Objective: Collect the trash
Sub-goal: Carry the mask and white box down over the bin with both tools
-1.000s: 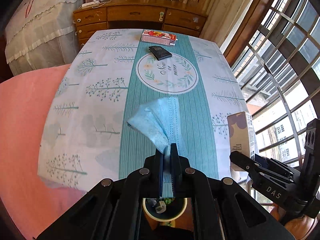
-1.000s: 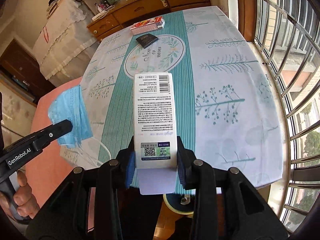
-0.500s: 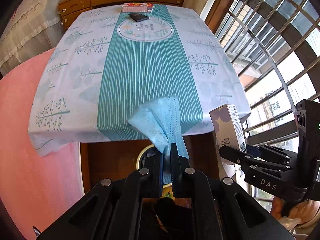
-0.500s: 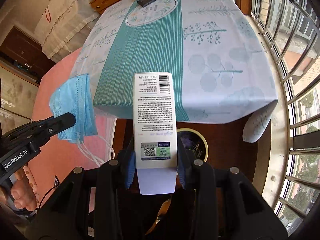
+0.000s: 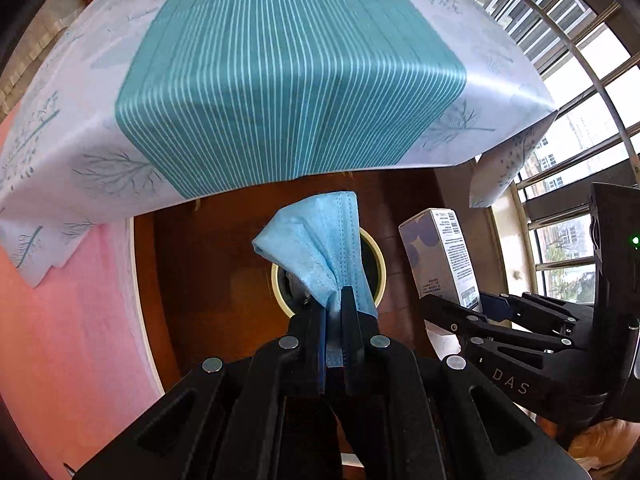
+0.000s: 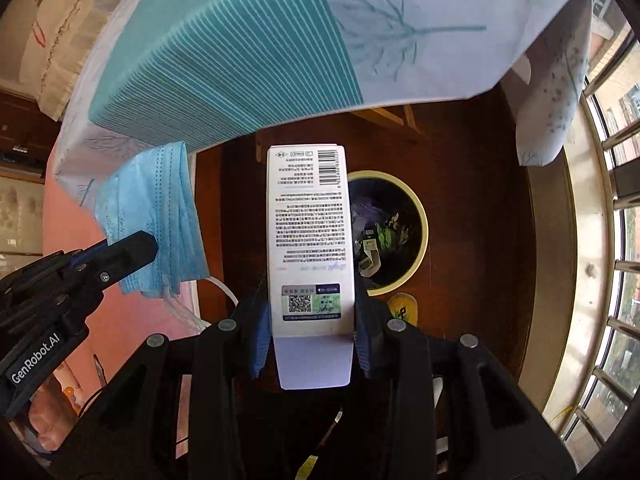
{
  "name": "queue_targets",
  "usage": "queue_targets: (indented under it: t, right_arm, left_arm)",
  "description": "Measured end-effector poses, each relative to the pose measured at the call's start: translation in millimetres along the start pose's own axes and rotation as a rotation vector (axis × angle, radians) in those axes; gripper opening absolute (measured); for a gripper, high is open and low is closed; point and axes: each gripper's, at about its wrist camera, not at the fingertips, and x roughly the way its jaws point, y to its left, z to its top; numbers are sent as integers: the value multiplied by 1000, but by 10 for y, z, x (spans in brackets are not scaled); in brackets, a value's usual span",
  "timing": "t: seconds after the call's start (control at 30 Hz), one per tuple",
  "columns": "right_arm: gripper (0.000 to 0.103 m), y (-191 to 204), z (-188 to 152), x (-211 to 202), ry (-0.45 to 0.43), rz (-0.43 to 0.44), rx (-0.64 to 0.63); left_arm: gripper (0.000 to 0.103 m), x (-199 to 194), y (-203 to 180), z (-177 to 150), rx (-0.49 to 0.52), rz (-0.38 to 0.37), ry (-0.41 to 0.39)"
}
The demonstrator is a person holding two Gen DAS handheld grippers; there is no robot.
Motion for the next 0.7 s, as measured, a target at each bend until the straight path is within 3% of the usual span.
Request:
queue_targets:
  t: [0.43,0.7]
  right_arm:
    - [31,-633,-164,1612,44,-70,93]
    - [32,-906,-51,2286,45,-99,105]
  left_arm:
    - [6,1760,288,-197,-35,-8,73]
    - [7,2575,380,-240,-22,23,84]
